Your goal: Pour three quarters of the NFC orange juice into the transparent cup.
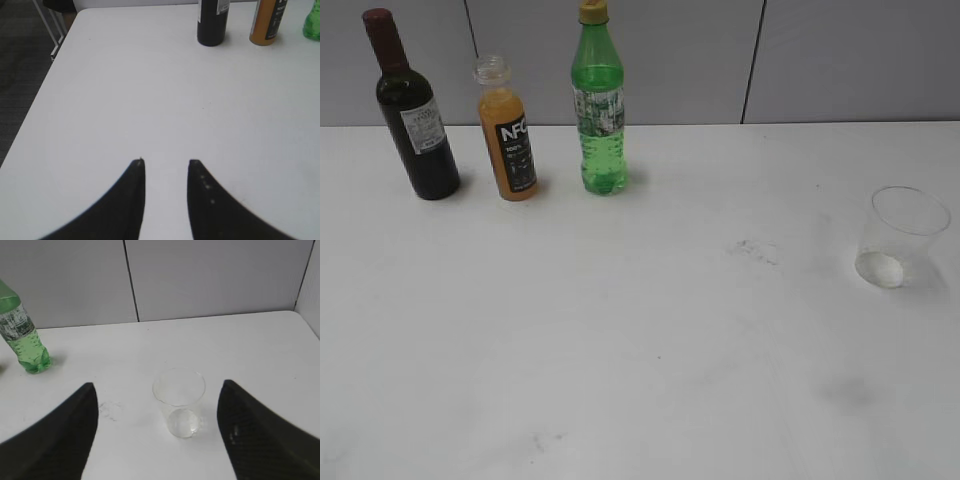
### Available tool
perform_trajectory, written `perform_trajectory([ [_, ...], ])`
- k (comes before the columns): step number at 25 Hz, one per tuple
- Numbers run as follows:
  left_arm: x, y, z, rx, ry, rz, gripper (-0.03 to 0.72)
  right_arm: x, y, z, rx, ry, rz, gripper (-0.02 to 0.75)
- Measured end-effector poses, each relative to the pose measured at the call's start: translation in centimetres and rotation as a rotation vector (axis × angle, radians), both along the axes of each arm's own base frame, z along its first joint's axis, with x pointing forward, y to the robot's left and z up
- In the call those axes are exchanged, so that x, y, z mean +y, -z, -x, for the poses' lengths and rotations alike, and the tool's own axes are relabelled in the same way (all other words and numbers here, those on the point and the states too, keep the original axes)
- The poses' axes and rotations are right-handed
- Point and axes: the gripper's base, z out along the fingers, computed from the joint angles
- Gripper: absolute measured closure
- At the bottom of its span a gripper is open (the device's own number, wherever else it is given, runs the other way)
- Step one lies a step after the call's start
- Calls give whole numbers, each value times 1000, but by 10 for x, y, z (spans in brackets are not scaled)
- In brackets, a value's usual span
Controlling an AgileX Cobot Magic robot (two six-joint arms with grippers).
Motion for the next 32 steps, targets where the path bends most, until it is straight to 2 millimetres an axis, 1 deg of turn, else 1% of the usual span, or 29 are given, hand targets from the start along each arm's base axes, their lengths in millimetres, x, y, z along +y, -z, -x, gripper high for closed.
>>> perform_trajectory([
  [4,0,0,0,0,0,0,451,1,29,-16,11,18,-40,167],
  [5,0,0,0,0,0,0,451,1,33,-18,10,23,-45,167],
  [9,0,0,0,0,0,0,451,1,35,-27,-9,37,-66,167],
  [14,0,0,0,0,0,0,451,2,50,-45,67,47,-58,167],
  [21,0,0,0,0,0,0,451,2,63,-66,79,59,-40,167],
  [24,0,0,0,0,0,0,451,2,71,-67,67,64,-35,167],
  [29,0,0,0,0,0,0,451,0,87,-57,43,70,-26,167],
  [32,0,0,0,0,0,0,451,0,92,-52,19,60,-9,167],
])
